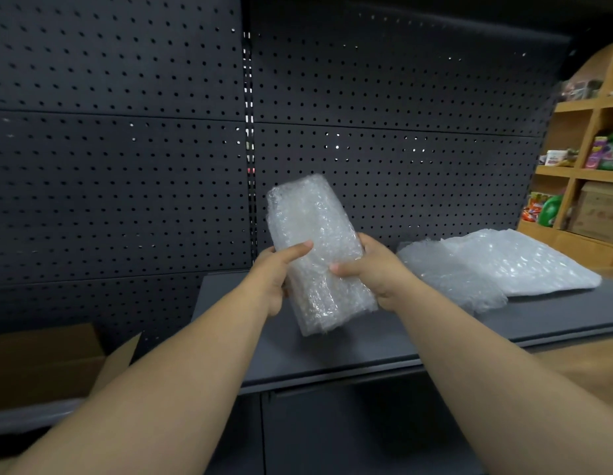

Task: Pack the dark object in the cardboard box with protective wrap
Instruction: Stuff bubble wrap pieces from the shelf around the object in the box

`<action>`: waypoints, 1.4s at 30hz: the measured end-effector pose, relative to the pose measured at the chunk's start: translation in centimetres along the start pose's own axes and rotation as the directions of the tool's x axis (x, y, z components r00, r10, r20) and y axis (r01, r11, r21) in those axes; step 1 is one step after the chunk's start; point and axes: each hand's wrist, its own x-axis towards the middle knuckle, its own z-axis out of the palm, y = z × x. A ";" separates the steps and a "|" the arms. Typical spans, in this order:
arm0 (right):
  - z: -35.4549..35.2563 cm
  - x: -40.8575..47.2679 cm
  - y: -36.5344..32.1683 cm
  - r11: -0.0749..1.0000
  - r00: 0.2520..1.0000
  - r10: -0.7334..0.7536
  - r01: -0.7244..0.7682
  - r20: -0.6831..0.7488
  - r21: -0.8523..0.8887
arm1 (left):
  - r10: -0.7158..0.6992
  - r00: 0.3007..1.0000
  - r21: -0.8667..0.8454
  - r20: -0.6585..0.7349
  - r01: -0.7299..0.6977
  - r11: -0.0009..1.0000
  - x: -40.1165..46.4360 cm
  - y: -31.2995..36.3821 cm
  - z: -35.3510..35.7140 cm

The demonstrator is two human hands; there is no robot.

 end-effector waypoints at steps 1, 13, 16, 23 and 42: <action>0.5 0.0 0.0 1.000 1.000 -0.001 0.002 0.015 -0.015 | 0.005 1.000 -0.011 -0.012 -0.005 1.000 -0.4 0.2 -0.5; 12.8 -0.4 -2.1 0.996 0.964 0.085 -0.083 0.252 -0.016 | 0.091 0.994 -0.110 -0.060 -0.097 0.989 -5.0 3.7 -12.8; 18.1 -0.6 -2.2 0.994 0.951 0.107 -0.111 0.290 -0.003 | 0.085 0.994 -0.120 -0.062 -0.092 0.989 -6.8 4.9 -18.0; 33.0 -2.4 -2.2 0.991 0.956 0.126 -0.134 0.265 0.011 | 0.059 0.990 -0.084 -0.126 -0.069 0.994 -11.7 7.7 -31.5; 48.5 -6.0 0.2 0.427 0.996 -0.018 0.088 0.089 -0.900 | -0.044 0.881 0.342 -0.470 0.228 0.912 -13.7 7.3 -42.0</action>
